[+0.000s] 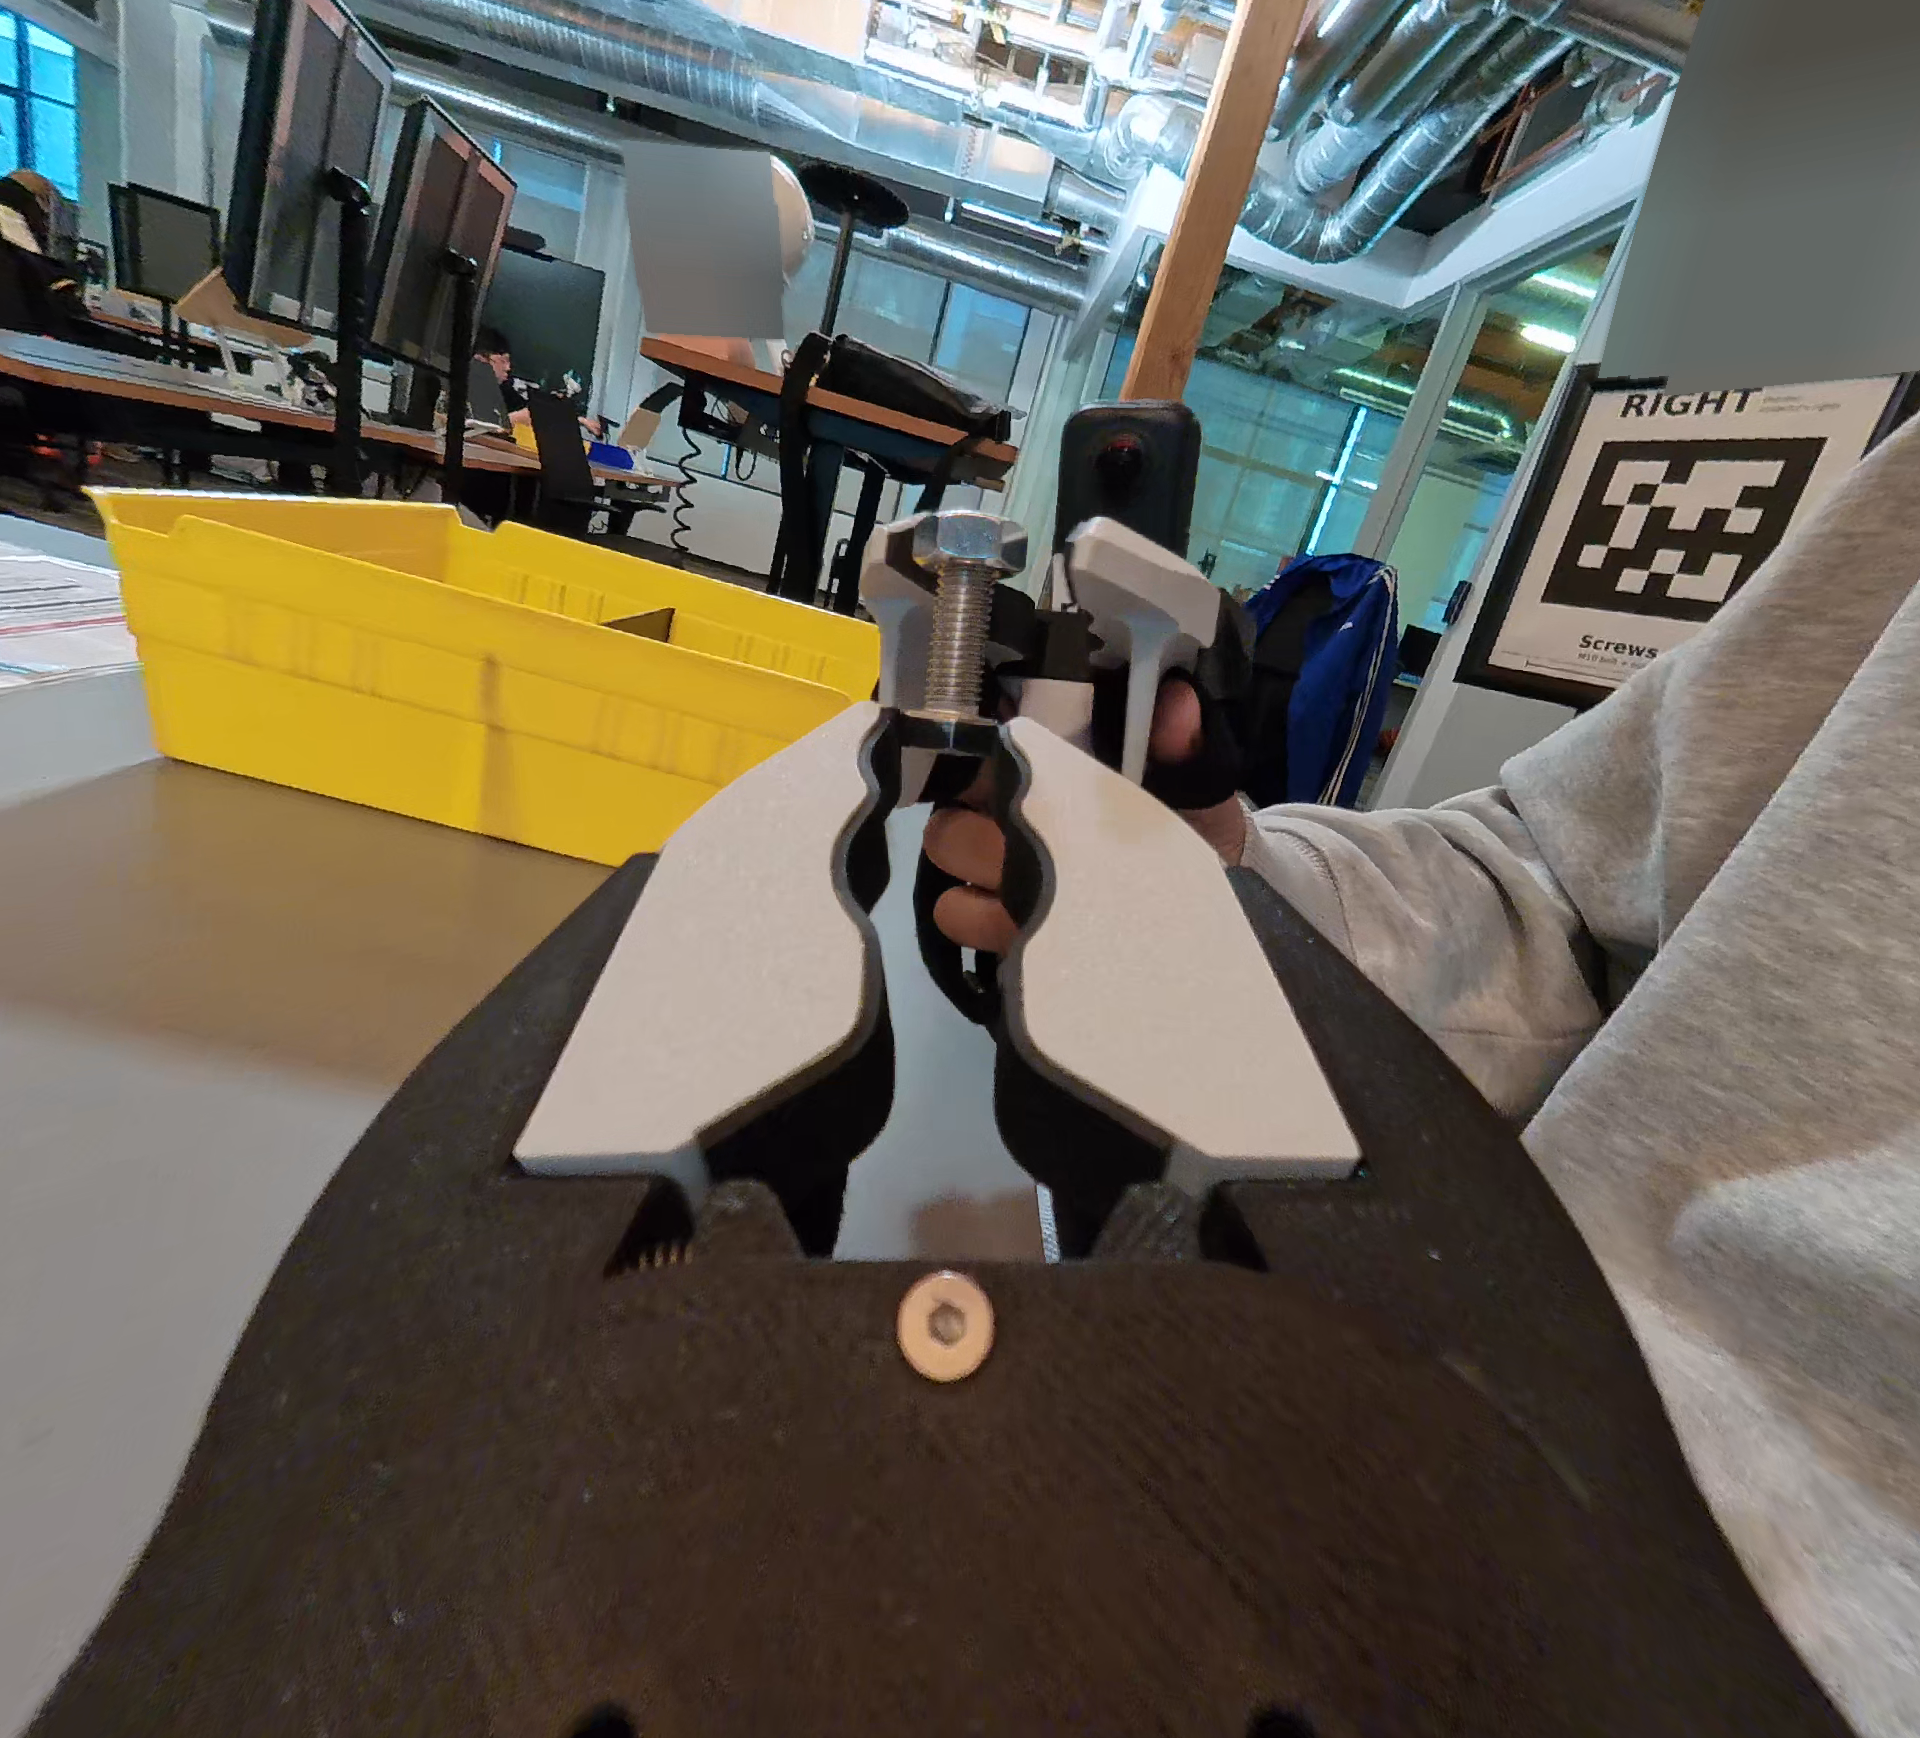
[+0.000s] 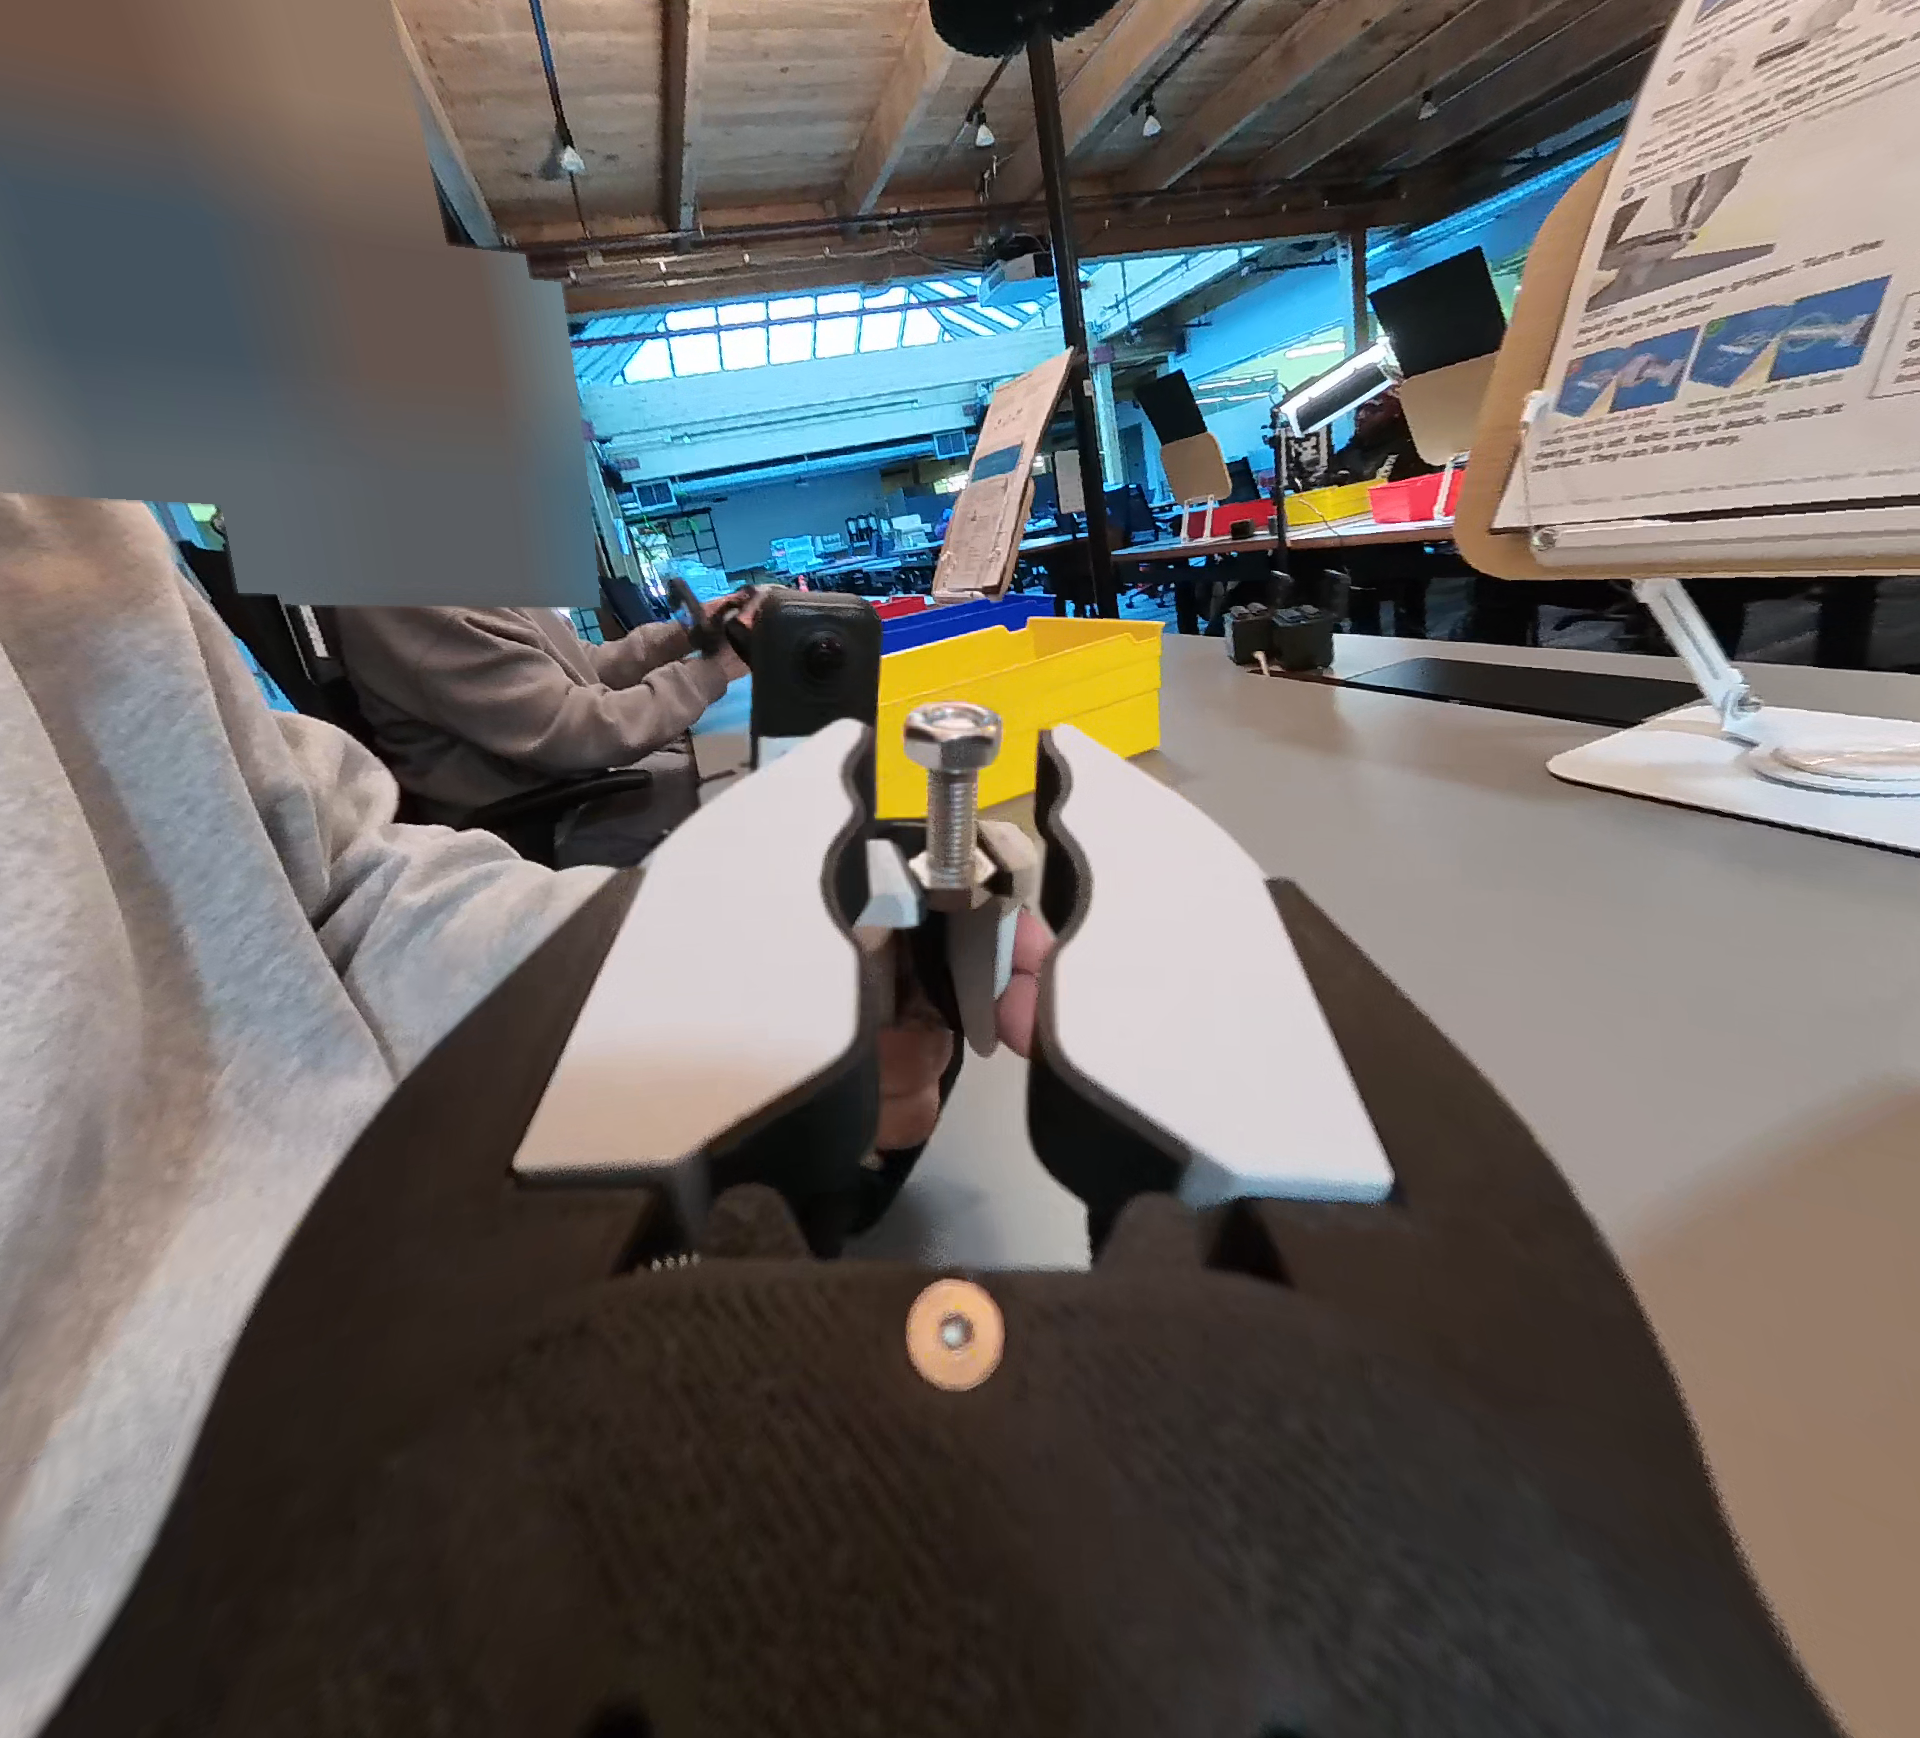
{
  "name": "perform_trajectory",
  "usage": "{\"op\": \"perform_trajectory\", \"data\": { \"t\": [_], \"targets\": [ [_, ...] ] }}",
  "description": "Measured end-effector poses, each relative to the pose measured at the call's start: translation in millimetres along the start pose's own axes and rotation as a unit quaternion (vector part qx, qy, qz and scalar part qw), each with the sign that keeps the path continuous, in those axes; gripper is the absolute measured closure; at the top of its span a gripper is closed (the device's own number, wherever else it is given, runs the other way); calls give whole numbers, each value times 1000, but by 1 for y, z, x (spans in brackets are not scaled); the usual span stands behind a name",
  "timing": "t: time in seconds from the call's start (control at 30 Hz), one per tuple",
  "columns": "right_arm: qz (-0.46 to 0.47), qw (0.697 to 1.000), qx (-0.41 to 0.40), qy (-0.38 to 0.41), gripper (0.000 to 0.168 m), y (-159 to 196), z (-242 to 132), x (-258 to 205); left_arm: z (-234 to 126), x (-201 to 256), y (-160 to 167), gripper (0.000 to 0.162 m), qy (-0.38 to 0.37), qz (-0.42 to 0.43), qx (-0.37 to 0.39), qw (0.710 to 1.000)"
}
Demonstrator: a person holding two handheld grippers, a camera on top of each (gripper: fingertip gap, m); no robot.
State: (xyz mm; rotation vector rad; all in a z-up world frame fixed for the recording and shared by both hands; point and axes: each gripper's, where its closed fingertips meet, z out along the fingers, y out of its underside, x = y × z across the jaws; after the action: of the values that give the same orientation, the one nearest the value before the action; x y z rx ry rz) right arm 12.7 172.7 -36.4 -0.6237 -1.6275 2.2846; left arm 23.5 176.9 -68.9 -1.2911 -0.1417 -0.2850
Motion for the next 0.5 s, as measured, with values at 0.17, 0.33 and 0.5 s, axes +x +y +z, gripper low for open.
{"op": "perform_trajectory", "data": {
  "t": [0.17,0.33,0.5],
  "targets": [
    [-4,1000,1,23,168,-2,-6,10,-1,1,-4,146,6,-10,16,1000],
    [1,1000,16,15,152,-7,-8,8,-1,-2,-4,145,2,-15,17,1000],
    [2,1000,5,2,141,-2,-2,0,1,1,0,146,5,-6,5,1000]
  ]
}}
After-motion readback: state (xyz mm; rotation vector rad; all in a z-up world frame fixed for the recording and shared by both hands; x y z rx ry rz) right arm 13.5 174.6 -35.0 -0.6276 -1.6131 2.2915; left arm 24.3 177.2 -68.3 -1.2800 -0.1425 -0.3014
